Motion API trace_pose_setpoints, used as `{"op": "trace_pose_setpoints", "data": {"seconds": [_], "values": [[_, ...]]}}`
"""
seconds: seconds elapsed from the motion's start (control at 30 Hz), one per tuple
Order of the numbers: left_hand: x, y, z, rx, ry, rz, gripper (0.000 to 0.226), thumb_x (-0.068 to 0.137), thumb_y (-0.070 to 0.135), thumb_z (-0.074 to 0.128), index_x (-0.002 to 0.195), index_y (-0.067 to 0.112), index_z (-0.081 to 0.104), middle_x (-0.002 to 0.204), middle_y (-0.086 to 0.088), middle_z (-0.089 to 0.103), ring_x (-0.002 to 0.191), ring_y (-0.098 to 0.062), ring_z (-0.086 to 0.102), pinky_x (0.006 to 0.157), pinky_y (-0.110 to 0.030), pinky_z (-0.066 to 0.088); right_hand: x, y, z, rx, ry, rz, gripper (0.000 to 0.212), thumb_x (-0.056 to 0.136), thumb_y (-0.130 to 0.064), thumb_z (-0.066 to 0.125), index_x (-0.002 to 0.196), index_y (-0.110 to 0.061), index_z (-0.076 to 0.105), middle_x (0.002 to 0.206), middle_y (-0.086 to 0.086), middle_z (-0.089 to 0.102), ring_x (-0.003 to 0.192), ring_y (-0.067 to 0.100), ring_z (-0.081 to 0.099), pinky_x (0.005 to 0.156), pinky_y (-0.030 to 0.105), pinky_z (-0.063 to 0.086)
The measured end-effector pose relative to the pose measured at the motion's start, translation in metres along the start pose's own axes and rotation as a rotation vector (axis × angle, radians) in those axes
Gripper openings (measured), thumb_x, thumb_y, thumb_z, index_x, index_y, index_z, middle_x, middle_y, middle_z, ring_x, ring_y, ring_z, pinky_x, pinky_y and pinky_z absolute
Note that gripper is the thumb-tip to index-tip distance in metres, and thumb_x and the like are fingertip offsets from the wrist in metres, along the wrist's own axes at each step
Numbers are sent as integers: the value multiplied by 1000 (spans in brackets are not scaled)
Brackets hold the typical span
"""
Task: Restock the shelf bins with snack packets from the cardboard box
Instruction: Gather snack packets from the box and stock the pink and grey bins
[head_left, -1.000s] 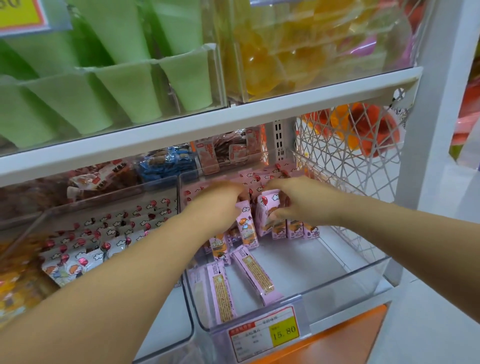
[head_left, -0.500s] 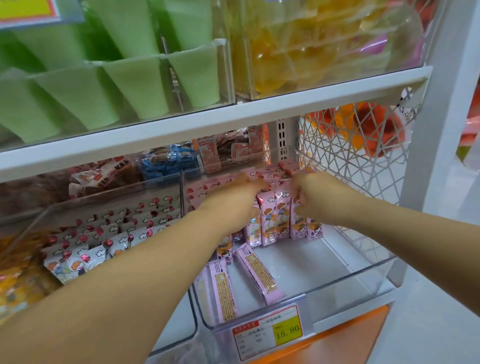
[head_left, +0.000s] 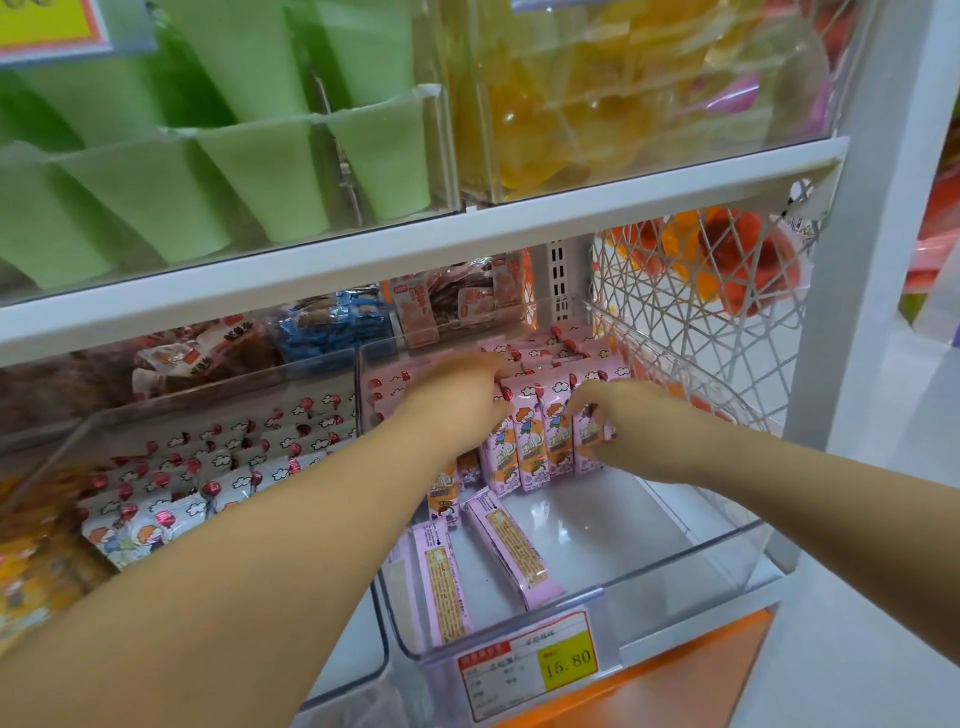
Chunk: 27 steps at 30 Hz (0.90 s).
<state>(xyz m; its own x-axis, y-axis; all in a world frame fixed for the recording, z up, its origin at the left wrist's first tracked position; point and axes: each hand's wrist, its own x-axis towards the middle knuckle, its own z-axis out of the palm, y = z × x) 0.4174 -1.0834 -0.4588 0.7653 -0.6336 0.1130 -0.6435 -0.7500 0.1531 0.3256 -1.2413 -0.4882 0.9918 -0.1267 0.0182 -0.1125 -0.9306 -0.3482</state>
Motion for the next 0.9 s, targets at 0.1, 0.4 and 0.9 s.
{"op": "trace_pose_setpoints", "data": {"seconds": [0.1, 0.4, 0.9], "values": [[-1, -1, -2, -32, 12, -3, 43, 90, 27, 63, 130, 19, 49, 124, -2, 55, 97, -16, 52, 77, -26, 41, 2, -6, -8, 31, 133, -61, 34, 87, -19, 62, 120, -22, 54, 102, 3, 59, 85, 21, 61, 78, 38, 52], [-7, -6, -6, 4, 17, 27, 30, 86, 25, 68, 107, 16, 49, 102, -2, 51, 88, -20, 51, 70, -29, 41, -14, -36, 4, -60, -487, -330, 45, 88, -26, 63, 132, -29, 51, 109, -11, 54, 104, 12, 51, 86, 18, 40], [-10, -5, -4, 8, -15, 125, 46, 86, 25, 65, 127, 24, 44, 122, -3, 50, 102, -20, 52, 85, -36, 49, 10, -10, 17, 89, 25, -217, 42, 86, -22, 62, 124, -25, 46, 103, -5, 56, 86, 14, 51, 75, 27, 43]]}}
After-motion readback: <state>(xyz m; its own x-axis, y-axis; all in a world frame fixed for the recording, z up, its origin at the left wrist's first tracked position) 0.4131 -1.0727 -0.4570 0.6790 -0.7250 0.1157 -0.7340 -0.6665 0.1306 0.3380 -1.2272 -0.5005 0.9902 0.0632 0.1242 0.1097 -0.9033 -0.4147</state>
